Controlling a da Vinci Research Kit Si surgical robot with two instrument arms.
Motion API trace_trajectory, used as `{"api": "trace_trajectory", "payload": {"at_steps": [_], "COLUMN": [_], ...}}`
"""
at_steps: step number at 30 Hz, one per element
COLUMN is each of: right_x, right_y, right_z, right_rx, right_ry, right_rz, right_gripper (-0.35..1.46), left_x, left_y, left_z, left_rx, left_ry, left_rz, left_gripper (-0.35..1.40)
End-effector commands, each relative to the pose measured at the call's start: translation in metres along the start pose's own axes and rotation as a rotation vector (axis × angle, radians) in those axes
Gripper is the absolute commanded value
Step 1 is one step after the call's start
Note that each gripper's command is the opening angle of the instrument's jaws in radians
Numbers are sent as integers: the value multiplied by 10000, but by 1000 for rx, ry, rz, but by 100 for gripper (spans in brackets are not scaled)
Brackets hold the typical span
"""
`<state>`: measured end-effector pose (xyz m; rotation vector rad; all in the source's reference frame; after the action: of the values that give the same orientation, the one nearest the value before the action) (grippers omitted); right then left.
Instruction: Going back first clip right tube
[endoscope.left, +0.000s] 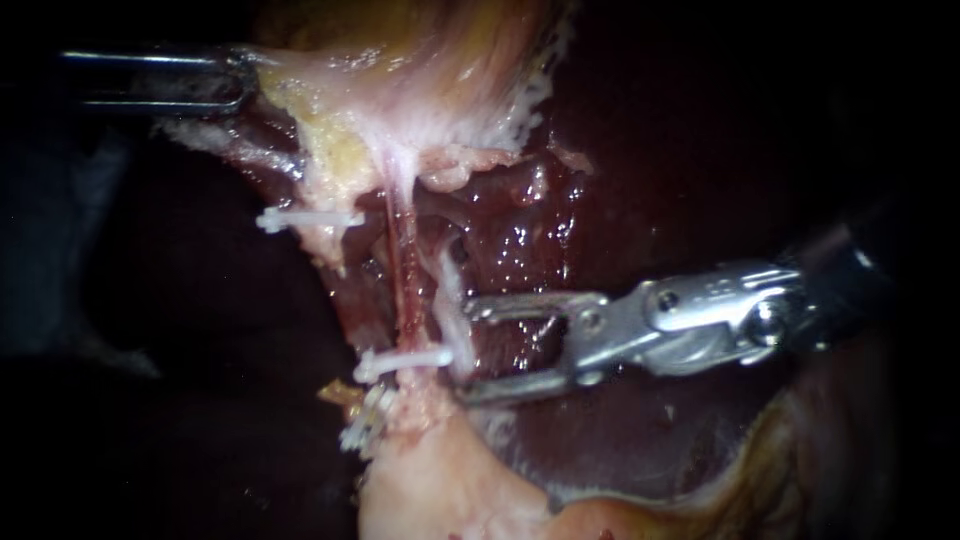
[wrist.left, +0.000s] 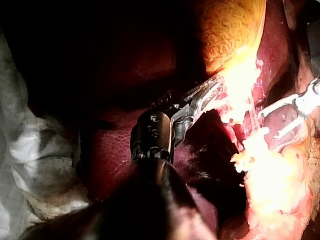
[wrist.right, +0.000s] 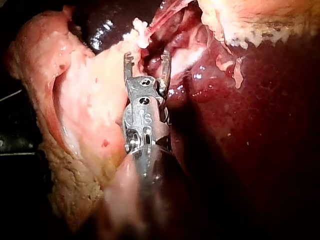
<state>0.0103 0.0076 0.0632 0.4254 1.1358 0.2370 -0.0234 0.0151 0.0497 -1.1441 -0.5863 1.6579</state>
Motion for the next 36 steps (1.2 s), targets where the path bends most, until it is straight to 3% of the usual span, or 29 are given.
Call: {"api": "trace_trajectory", "payload": {"at_steps": [1, 8, 17, 36], "right_x": [0, 8, 9, 8], "right_y": [1, 9, 11, 11], "right_z": [-10, -47, -61, -64], "right_rx": [-1, -1, 4, 5], "right_ry": [0, 0, 0, 0], "right_rz": [-7, -43, -68, -69], "right_gripper": [50, 50, 50, 50], "left_x": [0, 0, -3, -25], "left_y": [0, 0, -1, -15], "left_z": [0, 0, 4, 50], "left_rx": [-1, -1, 1, 8], "left_ry": [0, 0, 2, 6], "left_rz": [0, 0, 2, 18], "left_gripper": [-35, -35, -35, -35]}}
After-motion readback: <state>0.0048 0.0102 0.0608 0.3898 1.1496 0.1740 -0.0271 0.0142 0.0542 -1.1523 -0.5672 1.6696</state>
